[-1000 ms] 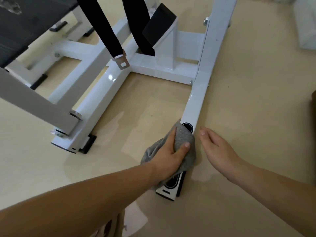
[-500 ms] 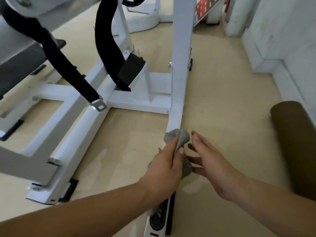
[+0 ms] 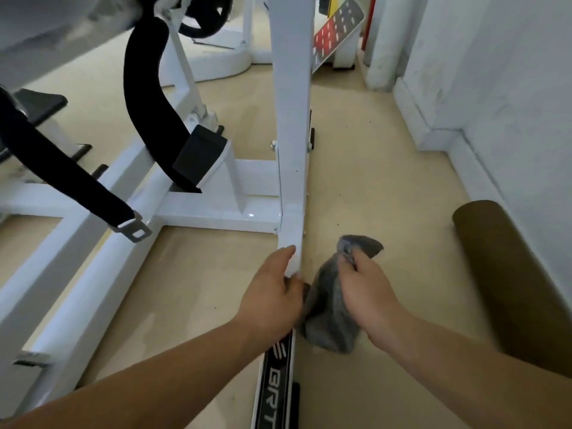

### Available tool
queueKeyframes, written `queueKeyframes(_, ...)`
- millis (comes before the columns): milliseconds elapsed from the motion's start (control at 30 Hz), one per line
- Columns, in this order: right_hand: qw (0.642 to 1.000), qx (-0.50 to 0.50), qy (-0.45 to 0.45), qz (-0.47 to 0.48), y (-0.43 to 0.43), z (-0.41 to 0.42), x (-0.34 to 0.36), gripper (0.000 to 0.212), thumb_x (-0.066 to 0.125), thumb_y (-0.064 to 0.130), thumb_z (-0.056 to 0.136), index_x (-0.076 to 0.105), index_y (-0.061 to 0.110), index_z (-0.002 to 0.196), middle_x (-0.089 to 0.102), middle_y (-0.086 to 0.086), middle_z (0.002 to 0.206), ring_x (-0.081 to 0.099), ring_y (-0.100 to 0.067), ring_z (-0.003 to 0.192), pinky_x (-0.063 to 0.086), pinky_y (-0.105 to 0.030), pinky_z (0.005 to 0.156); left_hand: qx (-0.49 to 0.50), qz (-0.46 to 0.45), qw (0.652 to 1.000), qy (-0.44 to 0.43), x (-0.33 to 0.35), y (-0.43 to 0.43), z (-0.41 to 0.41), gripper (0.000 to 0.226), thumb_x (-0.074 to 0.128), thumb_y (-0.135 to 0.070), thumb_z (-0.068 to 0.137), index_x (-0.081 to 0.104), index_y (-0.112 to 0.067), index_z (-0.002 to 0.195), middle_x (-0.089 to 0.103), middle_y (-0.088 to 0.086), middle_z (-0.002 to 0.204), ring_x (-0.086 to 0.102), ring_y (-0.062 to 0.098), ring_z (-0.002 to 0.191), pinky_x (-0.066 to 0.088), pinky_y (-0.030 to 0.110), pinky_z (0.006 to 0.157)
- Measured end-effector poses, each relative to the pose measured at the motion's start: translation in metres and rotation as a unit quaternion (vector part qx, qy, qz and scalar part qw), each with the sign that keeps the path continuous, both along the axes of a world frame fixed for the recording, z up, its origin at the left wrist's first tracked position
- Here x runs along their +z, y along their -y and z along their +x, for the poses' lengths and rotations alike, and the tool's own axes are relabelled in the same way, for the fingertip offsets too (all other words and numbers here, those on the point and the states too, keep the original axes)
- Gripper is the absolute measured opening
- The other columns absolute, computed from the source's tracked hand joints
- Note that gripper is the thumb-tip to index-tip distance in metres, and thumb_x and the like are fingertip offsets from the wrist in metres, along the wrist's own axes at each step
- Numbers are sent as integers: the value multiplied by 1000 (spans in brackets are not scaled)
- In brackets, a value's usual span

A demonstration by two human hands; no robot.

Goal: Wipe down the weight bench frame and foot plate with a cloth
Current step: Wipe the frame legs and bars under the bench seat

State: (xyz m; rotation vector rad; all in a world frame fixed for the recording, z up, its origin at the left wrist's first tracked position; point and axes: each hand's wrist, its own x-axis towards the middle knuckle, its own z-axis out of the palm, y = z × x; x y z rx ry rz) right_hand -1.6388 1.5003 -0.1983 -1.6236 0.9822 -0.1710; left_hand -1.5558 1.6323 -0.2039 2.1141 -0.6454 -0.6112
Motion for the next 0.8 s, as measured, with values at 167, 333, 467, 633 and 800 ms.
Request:
queueKeyframes(167, 993, 121, 15, -8, -20, 43, -30, 60, 36, 50, 107, 14, 39, 161, 39, 12, 156, 32, -19, 149, 26, -26, 115, 88, 50, 994, -29, -43, -7, 39, 57, 48, -32, 107, 30, -23, 160, 33, -4, 164, 32, 14, 150, 24, 28, 122)
queueKeyframes(333, 996, 69, 43, -21, -48, 82, -66, 65, 25, 49, 108, -9, 35, 162, 4, 4, 172, 11, -16, 156, 9, -22, 117, 96, 20, 994, -49, -65, -6, 46, 57, 50, -32, 106, 30, -24, 160, 39, -5, 161, 35, 11, 147, 30, 31, 121)
queueKeyframes(467, 992, 89, 3, -86, -24, 109, -86, 58, 30, 37, 111, 6, 34, 163, -16, 5, 170, 4, -18, 157, 6, -24, 117, 98, 36, 994, -37, -77, -13, 57, 56, 45, -29, 108, 27, -25, 161, 33, -8, 164, 32, 12, 149, 28, 35, 124)
queueKeyframes(633, 995, 93, 25, -24, -15, 109, -91, 70, 40, 30, 110, -6, 39, 161, 1, 5, 172, 13, -20, 156, 18, -37, 125, 120, 28, 990, -61, -84, -28, 63, 56, 46, -36, 107, 28, -31, 161, 34, -12, 163, 33, 9, 149, 31, 40, 123)
queueKeyframes(800, 991, 120, 36, -40, -58, 54, -93, 75, 44, 31, 108, -9, 41, 160, -2, 15, 169, 6, -8, 156, 13, -22, 118, 104, 23, 989, -98, -88, -45, 61, 57, 41, -45, 108, 25, -34, 162, 30, -12, 165, 32, 10, 150, 28, 42, 125)
